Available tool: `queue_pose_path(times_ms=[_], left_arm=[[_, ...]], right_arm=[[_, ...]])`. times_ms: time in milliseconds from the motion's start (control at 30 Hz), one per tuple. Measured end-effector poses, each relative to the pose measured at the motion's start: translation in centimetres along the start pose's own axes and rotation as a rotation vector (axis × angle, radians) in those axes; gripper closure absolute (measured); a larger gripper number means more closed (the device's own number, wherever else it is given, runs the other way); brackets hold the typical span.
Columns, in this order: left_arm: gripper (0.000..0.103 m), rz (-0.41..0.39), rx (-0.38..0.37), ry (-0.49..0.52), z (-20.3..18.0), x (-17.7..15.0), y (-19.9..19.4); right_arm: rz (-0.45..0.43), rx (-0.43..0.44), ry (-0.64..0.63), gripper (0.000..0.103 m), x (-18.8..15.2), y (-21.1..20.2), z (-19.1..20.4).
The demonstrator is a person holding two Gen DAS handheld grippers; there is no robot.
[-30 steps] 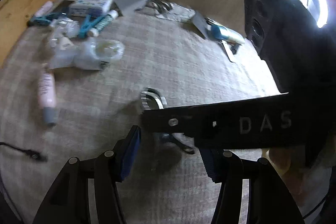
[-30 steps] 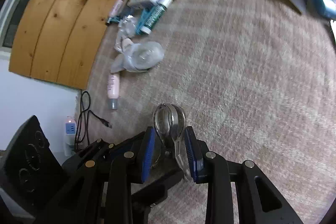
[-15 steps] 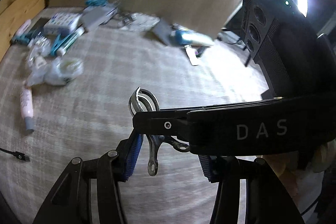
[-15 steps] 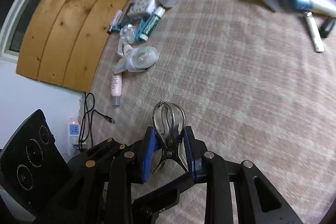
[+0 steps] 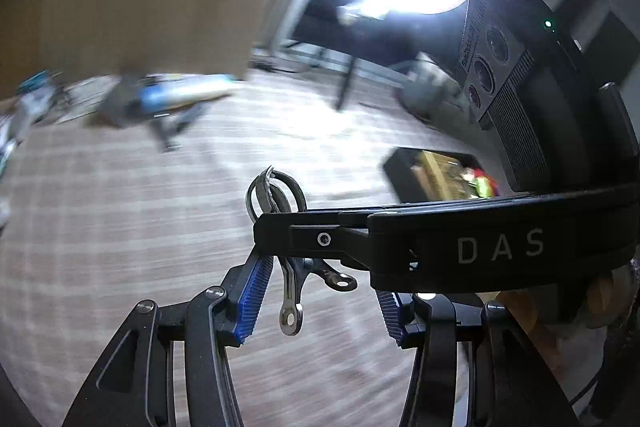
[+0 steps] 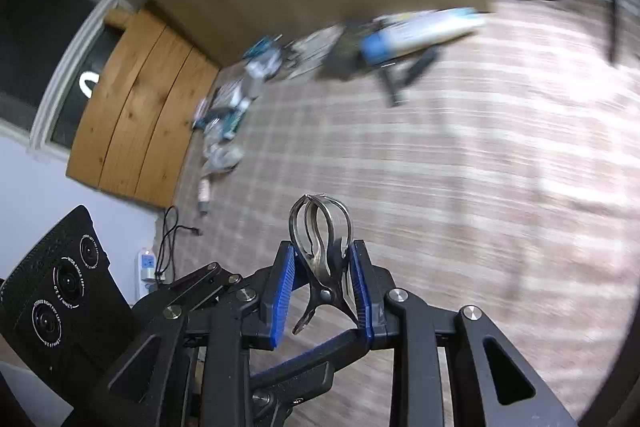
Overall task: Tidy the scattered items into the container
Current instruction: 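Carry the silver clamp into the container and open the grippers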
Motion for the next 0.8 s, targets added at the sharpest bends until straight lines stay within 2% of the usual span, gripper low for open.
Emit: queue_pose_path(times_ms=[433,633,800], left_arm=[[0.05,0.117,-0.159,0.203,-20.0,-2.6,9.7],[0.05,0.164,-0.201,0.265,-27.1,-3.8,14.4],[0.05,0.189,-0.203,0.305,-30.9,-4.5,17.0]], right_arm=[[-0.154,-0.119,0.178,0.078,-8.5,-15.4,-13.5],[-0.207,-0.166,0.254,0.078,-11.6,-20.8,-19.3],[-0.231,-0.19,0.303,0.078,-13.3,-23.7,-23.4]])
Point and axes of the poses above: each gripper's, at about its wrist camera, not at the fingertips, and y roughly the way its jaws point, z to its left, x to its top, the point moved 1 cm from there along y, roughly the way its jaws point, and after that the axes turned 12 degrees about -y, right-handed, at the moved point
